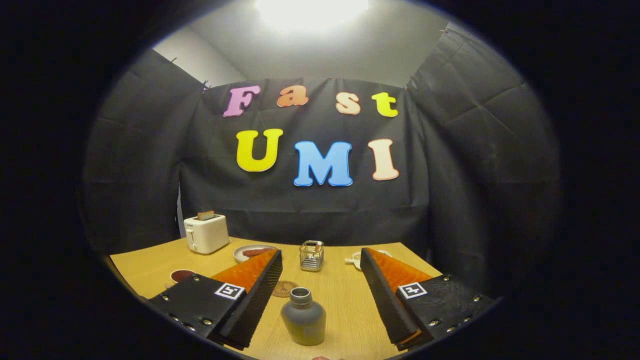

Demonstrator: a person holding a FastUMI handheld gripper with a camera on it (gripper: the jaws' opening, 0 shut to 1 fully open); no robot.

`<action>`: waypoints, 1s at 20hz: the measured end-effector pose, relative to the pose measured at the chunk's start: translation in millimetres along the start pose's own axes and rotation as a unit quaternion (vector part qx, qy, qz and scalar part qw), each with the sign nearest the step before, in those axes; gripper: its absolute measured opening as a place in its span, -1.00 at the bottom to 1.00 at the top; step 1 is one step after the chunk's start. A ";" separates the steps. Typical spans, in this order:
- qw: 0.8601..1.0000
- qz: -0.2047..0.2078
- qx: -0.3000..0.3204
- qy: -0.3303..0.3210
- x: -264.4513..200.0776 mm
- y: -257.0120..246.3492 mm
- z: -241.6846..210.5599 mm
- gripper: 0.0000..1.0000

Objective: Take the bottle from table, then pour the juice into the cup, finally place the bottle on the coaster

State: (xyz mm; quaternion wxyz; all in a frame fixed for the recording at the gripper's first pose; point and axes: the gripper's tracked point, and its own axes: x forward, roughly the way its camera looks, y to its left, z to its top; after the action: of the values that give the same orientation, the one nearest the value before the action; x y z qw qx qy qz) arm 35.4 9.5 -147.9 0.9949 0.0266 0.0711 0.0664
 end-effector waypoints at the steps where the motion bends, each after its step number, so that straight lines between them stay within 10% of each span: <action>1: 1.000 0.005 0.000 0.010 1.6 2.0 -10.7 0.92; 20: 0.986 0.028 -0.002 0.164 28.1 23.8 -148.2 0.93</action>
State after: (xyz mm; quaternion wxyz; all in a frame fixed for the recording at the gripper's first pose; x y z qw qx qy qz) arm 38.5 43.3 -296.8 0.9675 0.0156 0.2326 0.0983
